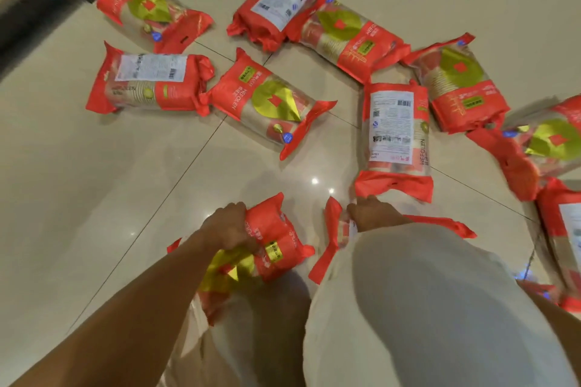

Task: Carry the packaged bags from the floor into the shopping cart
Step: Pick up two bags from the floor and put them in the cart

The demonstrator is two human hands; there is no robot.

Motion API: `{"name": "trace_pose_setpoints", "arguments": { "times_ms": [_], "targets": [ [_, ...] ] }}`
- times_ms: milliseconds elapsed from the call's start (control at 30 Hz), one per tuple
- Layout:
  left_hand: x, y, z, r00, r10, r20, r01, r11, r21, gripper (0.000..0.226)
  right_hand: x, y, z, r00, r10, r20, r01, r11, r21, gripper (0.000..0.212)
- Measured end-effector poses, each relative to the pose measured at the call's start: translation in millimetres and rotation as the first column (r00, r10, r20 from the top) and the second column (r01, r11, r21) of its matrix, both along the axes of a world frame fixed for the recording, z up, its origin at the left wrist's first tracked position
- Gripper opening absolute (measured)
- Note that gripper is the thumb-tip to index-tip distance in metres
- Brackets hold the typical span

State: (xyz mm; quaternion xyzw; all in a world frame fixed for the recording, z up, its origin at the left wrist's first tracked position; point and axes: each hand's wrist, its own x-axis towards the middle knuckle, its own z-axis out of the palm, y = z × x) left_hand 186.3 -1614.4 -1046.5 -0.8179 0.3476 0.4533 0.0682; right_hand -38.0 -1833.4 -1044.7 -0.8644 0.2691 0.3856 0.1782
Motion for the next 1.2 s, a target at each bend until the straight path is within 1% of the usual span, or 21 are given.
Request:
{"name": "trace_pose_setpoints", "arguments": {
  "times_ms": [67, 100, 167, 200, 233, 300, 367, 433, 467, 533, 600, 667, 733, 800, 900, 967, 1033, 1133, 1200],
  "targets": [
    [-7.4, 6.9, 17.1, 0.995, 0.099, 0.032, -0.098, 0.994, -0.037, 0.109, -4.3, 3.9, 19.7, 0.995, -0.078, 0.069, 0.08, 0.996, -0.026, 0.044],
    [-9.8, 10.0, 30.4, 0.982, 0.179, 0.055, -0.175, 0.982, -0.074, 0.108, -5.9, 4.6, 34.8, 0.985, -0.134, 0.104, 0.136, 0.991, -0.007, 0.051],
    [-12.5, 13.8, 67.8, 0.928, 0.365, 0.07, -0.349, 0.921, -0.171, 0.099, -6.0, 4.3, 77.7, 0.945, -0.26, 0.199, 0.262, 0.965, 0.02, 0.075],
    [-12.4, 14.6, 92.5, 0.886, 0.461, 0.051, -0.441, 0.871, -0.216, 0.093, -3.4, 4.6, 105.2, 0.915, -0.314, 0.254, 0.32, 0.947, 0.018, 0.085],
    [-11.9, 14.3, 121.4, 0.837, 0.546, 0.025, -0.523, 0.814, -0.253, 0.089, 2.2, 5.5, 136.1, 0.876, -0.369, 0.31, 0.381, 0.924, 0.021, 0.09],
    [-9.2, 11.0, 189.1, 0.741, 0.672, -0.019, -0.639, 0.695, -0.33, 0.084, 16.7, 8.5, 207.5, 0.792, -0.459, 0.402, 0.483, 0.874, 0.047, 0.088],
    [-7.1, 6.7, 268.7, 0.657, 0.752, -0.054, -0.701, 0.582, -0.413, 0.077, 33.0, 12.7, 291.1, 0.718, -0.502, 0.483, 0.535, 0.841, 0.08, 0.082],
    [-4.0, 6.2, 355.3, 0.589, 0.802, -0.096, -0.726, 0.473, -0.499, 0.074, 47.2, 17.9, 383.5, 0.634, -0.529, 0.564, 0.58, 0.808, 0.106, 0.083],
    [-2.7, 6.8, 402.6, 0.57, 0.814, -0.114, -0.723, 0.431, -0.541, 0.078, 52.5, 20.5, 430.9, 0.587, -0.546, 0.598, 0.601, 0.789, 0.131, 0.085],
    [-1.6, 9.8, 499.6, 0.556, 0.821, -0.127, -0.7, 0.38, -0.605, 0.087, 58.8, 26.0, 523.0, 0.494, -0.586, 0.642, 0.633, 0.749, 0.197, 0.085],
    [-0.4, 14.3, 596.6, 0.548, 0.826, -0.132, -0.67, 0.339, -0.661, 0.077, 62.2, 31.9, 615.3, 0.41, -0.602, 0.686, 0.644, 0.723, 0.249, 0.082],
    [-1.2, 23.2, 694.1, 0.547, 0.825, -0.144, -0.634, 0.295, -0.715, 0.069, 65.4, 43.5, 710.9, 0.354, -0.595, 0.721, 0.64, 0.716, 0.277, 0.081],
    [-2.6, 38.2, 779.2, 0.537, 0.827, -0.168, -0.601, 0.235, -0.764, 0.07, 69.1, 59.7, 798.3, 0.301, -0.577, 0.76, 0.63, 0.718, 0.296, 0.083],
    [-6.1, 62.2, 850.9, 0.525, 0.83, -0.188, -0.571, 0.18, -0.801, 0.074, 72.0, 83.3, 873.9, 0.26, -0.545, 0.797, 0.596, 0.74, 0.311, 0.086],
    [-8.2, 105.5, 934.5, 0.495, 0.838, -0.23, -0.517, 0.071, -0.853, 0.079, 80.6, 119.6, 960.4, 0.202, -0.502, 0.841, 0.54, 0.774, 0.332, 0.077],
    [-9.6, 143.0, 976.8, 0.468, 0.851, -0.238, -0.472, 0.013, -0.882, 0.072, 91.2, 149.4, 1002.6, 0.185, -0.471, 0.863, 0.49, 0.805, 0.334, 0.072],
    [-11.4, 183.8, 1012.6, 0.422, 0.874, -0.243, -0.41, -0.055, -0.91, 0.068, 105.6, 182.8, 1035.7, 0.176, -0.444, 0.879, 0.427, 0.839, 0.338, 0.076],
    [-17.2, 245.6, 1054.0, 0.327, 0.912, -0.249, -0.324, -0.139, -0.936, 0.07, 128.9, 239.3, 1071.5, 0.174, -0.402, 0.899, 0.29, 0.893, 0.344, 0.088],
    [-23.1, 289.7, 1073.1, 0.225, 0.949, -0.223, -0.283, -0.155, -0.946, 0.074, 143.6, 279.3, 1088.9, 0.182, -0.38, 0.907, 0.181, 0.919, 0.349, 0.091]
  ]
}}
